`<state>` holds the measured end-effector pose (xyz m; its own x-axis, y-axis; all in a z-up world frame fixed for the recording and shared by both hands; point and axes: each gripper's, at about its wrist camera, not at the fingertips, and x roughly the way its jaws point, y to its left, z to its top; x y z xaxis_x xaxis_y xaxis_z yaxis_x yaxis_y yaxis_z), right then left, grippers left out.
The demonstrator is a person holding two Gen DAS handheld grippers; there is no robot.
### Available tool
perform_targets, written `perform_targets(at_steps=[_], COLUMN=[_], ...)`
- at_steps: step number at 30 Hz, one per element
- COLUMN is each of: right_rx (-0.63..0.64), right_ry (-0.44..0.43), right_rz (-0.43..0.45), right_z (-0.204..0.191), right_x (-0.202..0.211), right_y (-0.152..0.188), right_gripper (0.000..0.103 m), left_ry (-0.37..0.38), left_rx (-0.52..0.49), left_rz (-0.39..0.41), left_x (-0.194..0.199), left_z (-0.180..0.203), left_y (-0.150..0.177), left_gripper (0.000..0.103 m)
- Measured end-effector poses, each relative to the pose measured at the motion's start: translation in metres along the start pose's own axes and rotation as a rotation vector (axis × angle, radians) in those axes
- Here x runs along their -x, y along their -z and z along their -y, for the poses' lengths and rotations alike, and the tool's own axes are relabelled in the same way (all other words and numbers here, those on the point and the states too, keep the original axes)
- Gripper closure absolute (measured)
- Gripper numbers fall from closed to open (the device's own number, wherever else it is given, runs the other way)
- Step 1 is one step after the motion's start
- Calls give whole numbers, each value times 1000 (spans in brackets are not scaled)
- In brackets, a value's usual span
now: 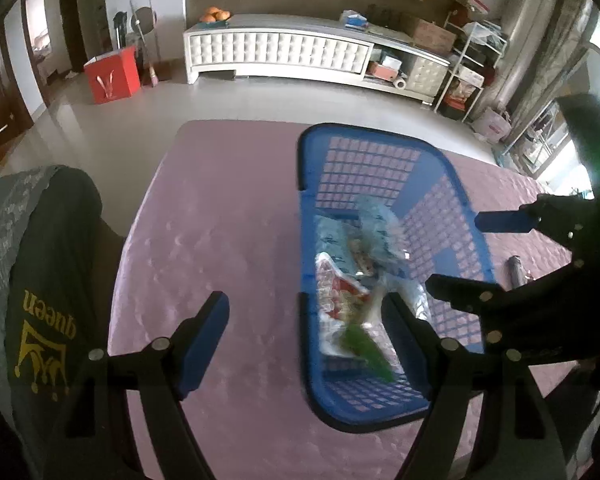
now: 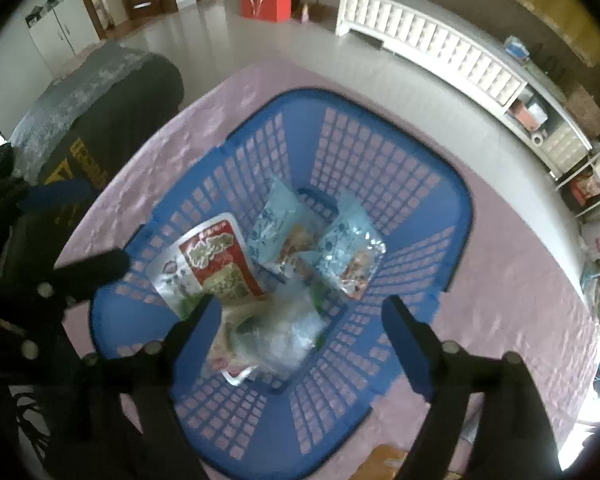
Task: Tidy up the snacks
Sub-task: 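Move both grippers back over the remaining snacks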
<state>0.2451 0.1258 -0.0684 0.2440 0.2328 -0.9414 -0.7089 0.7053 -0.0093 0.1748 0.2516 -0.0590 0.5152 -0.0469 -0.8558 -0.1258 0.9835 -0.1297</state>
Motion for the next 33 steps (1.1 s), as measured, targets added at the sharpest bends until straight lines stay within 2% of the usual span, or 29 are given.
perform_targets(at_steps=[8, 15, 33], right_rx=[-53, -117, -291], right_ry=[3, 20, 56], right_rz=[58, 91, 117], right_z=[28, 55, 134], right_x=[51, 80, 125], right_y=[27, 57, 156], right_gripper=[17, 17, 17], left_ry=[7, 18, 76], left_rx=[-61, -123, -263], left_rz=[42, 65, 46], left_x=[30, 49, 47], left_z=[40, 85, 207], left_y=[0, 4, 23], left_gripper=[26, 26, 26])
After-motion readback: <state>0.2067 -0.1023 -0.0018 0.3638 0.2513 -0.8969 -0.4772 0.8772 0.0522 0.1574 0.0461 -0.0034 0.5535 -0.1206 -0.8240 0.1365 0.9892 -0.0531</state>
